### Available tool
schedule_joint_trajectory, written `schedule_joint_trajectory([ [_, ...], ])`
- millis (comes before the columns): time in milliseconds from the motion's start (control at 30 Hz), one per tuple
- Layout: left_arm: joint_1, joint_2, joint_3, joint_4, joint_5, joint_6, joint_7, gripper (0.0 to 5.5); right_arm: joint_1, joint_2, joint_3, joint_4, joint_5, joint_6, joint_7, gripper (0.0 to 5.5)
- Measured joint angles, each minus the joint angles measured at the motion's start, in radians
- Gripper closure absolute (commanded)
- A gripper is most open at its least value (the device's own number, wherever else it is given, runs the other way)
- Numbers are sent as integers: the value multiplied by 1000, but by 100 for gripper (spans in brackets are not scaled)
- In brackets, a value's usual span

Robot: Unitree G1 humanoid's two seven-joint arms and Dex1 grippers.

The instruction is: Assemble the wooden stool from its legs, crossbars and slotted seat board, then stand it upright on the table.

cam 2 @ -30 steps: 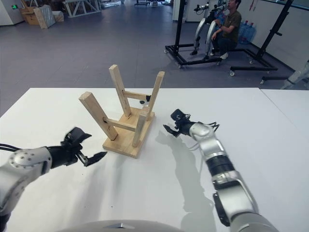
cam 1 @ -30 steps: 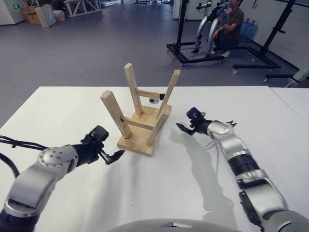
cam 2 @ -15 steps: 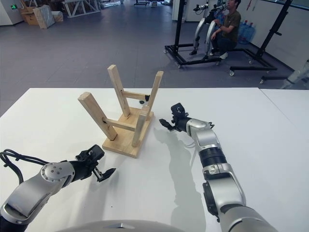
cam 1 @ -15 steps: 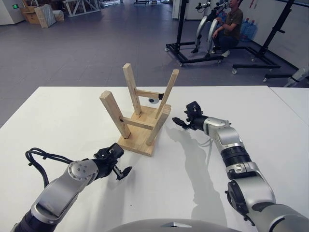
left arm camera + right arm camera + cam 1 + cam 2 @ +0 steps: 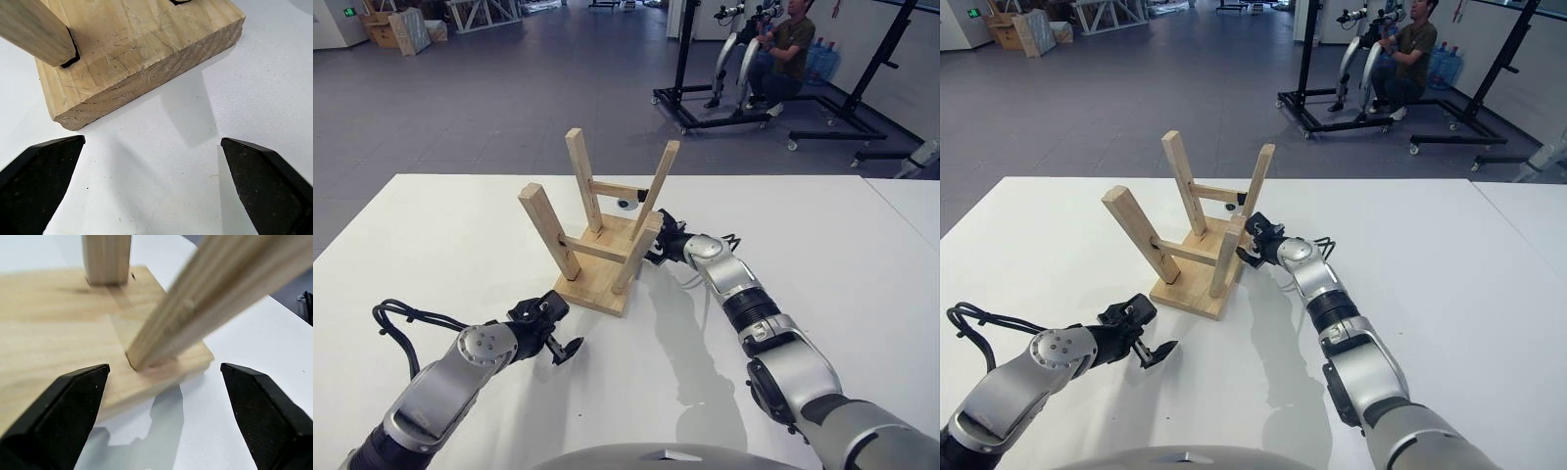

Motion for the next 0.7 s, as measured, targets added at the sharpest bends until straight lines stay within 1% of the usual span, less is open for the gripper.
schedule_joint_trajectory([
  [100, -12, -15, -8, 0, 10, 0, 4, 39, -18, -16, 72, 32, -97, -81, -46, 131],
  [200, -21, -32, -26, 0, 18, 0, 11, 39, -5, -30, 111, -10, -142, -86, -29, 131],
  [467, -50, -81, -33, 82, 89, -1, 88, 39, 182, -82, 171, -379, -168, 86, 79, 131],
  [700, -88, -139, -13, 194, 158, -36, 165, 39, 261, -95, 221, -537, -193, 146, 89, 131],
])
